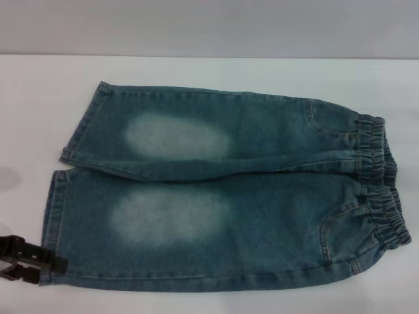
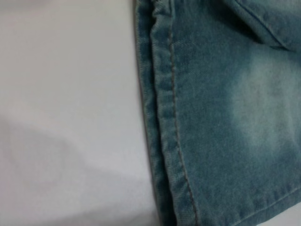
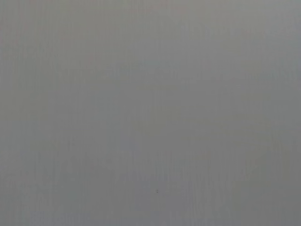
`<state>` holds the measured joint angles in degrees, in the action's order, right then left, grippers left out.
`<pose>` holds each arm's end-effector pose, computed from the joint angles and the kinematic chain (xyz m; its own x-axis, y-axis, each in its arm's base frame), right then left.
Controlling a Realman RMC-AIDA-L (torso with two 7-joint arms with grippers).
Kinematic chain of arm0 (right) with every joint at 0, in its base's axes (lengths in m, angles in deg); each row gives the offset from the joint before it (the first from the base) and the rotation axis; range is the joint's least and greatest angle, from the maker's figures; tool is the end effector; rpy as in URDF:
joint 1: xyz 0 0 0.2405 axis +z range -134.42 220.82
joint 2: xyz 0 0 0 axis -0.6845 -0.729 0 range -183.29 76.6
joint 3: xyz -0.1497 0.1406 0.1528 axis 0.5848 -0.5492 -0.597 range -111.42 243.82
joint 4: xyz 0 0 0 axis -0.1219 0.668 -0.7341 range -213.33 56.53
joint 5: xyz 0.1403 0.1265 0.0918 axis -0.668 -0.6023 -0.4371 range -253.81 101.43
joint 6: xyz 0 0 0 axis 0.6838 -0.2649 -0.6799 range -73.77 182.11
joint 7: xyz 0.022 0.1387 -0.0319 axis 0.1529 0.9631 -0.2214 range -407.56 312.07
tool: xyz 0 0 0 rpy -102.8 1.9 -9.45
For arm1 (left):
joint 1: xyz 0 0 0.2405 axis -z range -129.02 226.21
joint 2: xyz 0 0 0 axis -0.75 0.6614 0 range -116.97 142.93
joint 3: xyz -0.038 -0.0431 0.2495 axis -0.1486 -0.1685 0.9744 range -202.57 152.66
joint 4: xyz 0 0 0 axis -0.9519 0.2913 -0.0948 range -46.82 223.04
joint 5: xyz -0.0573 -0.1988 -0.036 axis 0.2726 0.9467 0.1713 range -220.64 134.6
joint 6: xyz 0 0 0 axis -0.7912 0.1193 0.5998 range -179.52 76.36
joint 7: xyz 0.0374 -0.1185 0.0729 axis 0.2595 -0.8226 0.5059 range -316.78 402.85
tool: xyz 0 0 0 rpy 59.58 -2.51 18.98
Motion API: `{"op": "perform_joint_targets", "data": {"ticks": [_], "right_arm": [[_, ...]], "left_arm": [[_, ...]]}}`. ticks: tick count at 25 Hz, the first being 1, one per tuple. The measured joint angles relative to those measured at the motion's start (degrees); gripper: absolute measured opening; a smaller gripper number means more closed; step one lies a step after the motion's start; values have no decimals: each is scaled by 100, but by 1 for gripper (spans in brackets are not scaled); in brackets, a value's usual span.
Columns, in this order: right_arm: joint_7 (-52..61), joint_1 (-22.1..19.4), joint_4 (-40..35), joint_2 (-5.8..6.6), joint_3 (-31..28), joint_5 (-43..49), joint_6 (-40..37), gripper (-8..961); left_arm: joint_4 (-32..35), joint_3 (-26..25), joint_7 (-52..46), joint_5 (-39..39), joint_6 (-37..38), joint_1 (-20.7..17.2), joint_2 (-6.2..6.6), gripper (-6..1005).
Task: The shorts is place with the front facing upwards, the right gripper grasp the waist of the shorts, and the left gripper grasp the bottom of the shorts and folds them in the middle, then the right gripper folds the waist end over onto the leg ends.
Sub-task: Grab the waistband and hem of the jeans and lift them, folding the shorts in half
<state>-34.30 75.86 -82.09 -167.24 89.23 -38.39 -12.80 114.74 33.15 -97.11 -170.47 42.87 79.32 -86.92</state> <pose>0.3577 0.3747 0.1052 0.7011 0.2168 -0.6793 -0.7130 0.1946 -0.6737 -0.3514 0.2899 0.0696 0.0452 0.9978 -0.0482 0.9970 -0.0481 -0.0613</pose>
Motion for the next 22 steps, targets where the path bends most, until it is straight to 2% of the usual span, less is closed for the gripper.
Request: {"op": "perform_joint_targets", "data": {"ticks": [17, 22], "right_arm": [[8, -26, 0, 0, -36, 0, 0, 613], [9, -8, 1, 37, -50, 0, 0, 613]], "left_arm": [[3, -228, 56, 4, 142, 159, -19, 749], [0, -206, 58, 4, 151, 111, -19, 744]]}}
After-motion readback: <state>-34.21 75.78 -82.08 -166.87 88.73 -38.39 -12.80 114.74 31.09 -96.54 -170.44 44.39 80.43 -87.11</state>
